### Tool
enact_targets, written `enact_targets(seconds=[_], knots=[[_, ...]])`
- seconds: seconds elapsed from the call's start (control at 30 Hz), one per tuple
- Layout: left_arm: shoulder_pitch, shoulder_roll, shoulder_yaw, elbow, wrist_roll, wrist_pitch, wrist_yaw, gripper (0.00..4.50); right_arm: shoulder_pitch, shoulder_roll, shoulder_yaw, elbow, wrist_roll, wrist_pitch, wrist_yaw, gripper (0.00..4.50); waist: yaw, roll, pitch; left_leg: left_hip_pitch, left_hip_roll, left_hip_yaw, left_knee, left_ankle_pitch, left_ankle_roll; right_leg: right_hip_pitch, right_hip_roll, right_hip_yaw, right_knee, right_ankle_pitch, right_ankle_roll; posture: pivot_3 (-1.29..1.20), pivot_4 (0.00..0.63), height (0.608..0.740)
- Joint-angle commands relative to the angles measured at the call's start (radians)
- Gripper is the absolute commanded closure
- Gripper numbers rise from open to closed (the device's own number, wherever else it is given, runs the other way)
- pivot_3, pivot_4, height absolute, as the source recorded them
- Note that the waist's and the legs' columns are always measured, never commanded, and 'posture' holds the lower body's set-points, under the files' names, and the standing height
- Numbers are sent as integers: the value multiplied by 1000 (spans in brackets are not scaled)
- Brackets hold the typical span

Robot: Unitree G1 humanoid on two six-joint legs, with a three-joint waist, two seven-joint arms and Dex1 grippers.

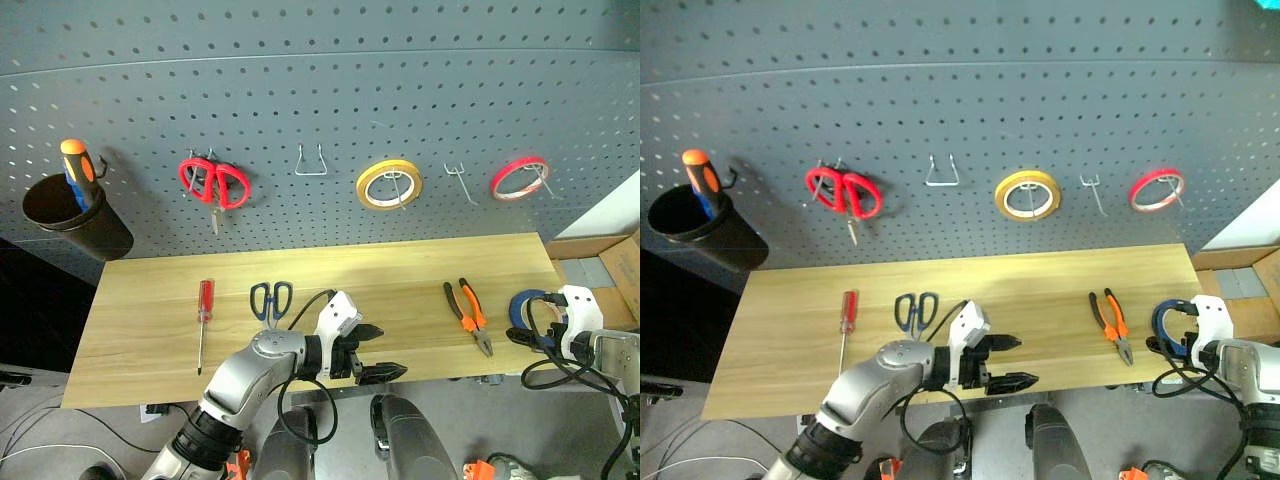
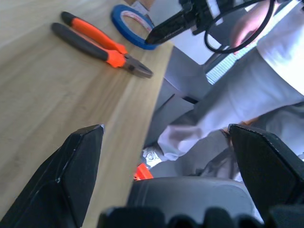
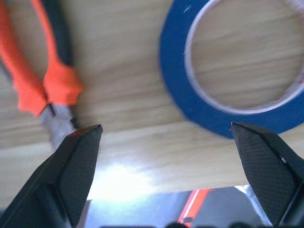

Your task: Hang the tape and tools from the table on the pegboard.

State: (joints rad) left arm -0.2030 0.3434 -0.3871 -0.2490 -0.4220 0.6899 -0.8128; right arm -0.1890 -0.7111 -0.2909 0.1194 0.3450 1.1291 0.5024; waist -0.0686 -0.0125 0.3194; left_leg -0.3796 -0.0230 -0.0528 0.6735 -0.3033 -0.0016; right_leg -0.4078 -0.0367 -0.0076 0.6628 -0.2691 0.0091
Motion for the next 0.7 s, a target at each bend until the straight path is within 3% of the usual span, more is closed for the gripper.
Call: enact_targets(seconds=[0.03,0.27,0.5,0.7], knots=[[41,13,7,-78,-18,22,18,0,23,-19,32,-35,8,-54,54,25,0,1,6,0,0,0,2,0,0,0,0,0,1,0,0,-143,393,740],[73,22,31,-143,-41,64,54,0,47,-23,124,-50,-27,-163,103,25,5,0,23,-3,0,0,3,0,0,-1,0,0,0,1,3,-125,395,740],[76,16,42,-165,-58,89,77,0,-43,8,164,60,-178,-301,-83,25,6,-1,30,-3,-1,1,4,0,-1,-2,0,0,-1,3,6,-122,398,740],[86,21,49,-178,-67,94,89,0,-135,24,160,168,-212,-306,-120,25,10,1,34,-5,-1,1,4,1,-3,-3,0,0,-1,3,7,-114,396,740]])
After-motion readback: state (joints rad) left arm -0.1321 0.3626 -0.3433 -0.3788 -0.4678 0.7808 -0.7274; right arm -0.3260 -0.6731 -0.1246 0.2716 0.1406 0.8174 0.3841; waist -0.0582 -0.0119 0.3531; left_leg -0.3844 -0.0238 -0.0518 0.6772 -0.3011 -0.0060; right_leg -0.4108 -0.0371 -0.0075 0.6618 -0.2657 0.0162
